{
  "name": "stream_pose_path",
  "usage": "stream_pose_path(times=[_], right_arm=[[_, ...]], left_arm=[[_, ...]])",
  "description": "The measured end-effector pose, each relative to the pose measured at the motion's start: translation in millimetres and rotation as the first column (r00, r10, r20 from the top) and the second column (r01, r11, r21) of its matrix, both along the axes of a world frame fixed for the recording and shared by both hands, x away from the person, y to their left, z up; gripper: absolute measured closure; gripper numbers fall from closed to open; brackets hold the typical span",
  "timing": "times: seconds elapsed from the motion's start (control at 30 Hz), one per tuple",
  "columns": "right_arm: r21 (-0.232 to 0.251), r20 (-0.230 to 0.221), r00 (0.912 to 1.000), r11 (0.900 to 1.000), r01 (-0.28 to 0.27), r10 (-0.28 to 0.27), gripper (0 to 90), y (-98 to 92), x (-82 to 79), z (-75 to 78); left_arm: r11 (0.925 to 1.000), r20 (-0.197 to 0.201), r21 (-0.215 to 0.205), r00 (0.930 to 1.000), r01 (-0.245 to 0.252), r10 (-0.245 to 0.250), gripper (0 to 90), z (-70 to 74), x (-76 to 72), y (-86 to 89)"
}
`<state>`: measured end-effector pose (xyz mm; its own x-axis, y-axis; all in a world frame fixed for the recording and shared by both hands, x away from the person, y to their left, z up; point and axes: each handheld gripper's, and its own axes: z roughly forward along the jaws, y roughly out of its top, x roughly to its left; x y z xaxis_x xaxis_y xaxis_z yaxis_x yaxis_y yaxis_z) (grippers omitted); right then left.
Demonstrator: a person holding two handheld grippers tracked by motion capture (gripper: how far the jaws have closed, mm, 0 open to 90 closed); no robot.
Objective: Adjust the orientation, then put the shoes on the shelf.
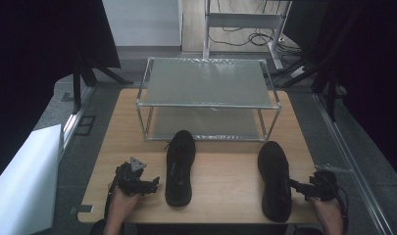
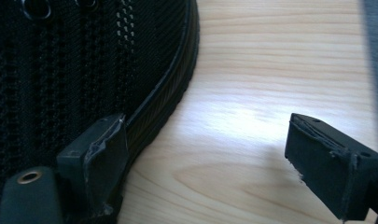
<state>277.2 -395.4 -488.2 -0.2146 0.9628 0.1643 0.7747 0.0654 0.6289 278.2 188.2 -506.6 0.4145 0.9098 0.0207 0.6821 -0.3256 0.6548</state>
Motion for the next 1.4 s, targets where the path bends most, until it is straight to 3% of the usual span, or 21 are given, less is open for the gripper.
stream_pose_path(times=[0.23,0.63,0.97,1.03,1.27,1.3,1.4], right_arm=[[0.019,0.003,0.9999,1.000,-0.011,0.011,11.3,4.0,0.4,-1.3],[0.101,0.079,0.9968,0.995,-0.018,0.010,9.7,0.0,-14.1,19.2],[0.139,0.125,0.9907,0.988,-0.071,0.053,7.3,9.6,-24.2,33.3],[0.164,0.137,0.9876,0.981,-0.100,0.078,7.0,16.1,-25.6,35.6],[0.158,0.116,0.9858,0.978,-0.139,0.121,6.4,34.9,-17.6,27.8],[0.161,0.112,0.9855,0.976,-0.144,0.127,6.6,39.8,-14.8,25.1],[0.130,0.097,0.9869,0.981,-0.141,0.129,6.0,46.2,-10.2,19.3]], left_arm=[[0.9997,-0.001,-0.019,0.9999,-0.016,0.016,0.0,3.3,-1.1,1.8],[0.9937,0.069,-0.106,0.9966,-0.037,0.045,1.3,29.3,-4.2,-5.2],[0.9902,0.083,-0.139,0.9964,-0.003,0.015,1.4,42.9,3.7,-25.6],[0.9904,0.075,-0.138,0.9972,0.010,0.001,1.3,44.0,6.5,-33.0],[0.9841,0.062,-0.174,0.9978,0.036,-0.025,1.0,43.0,14.0,-46.6],[0.9782,0.050,-0.204,0.9984,0.037,-0.027,0.9,41.9,16.5,-49.3],[0.9733,0.048,-0.224,0.9980,0.050,-0.040,2.6,41.8,17.0,-54.1]])
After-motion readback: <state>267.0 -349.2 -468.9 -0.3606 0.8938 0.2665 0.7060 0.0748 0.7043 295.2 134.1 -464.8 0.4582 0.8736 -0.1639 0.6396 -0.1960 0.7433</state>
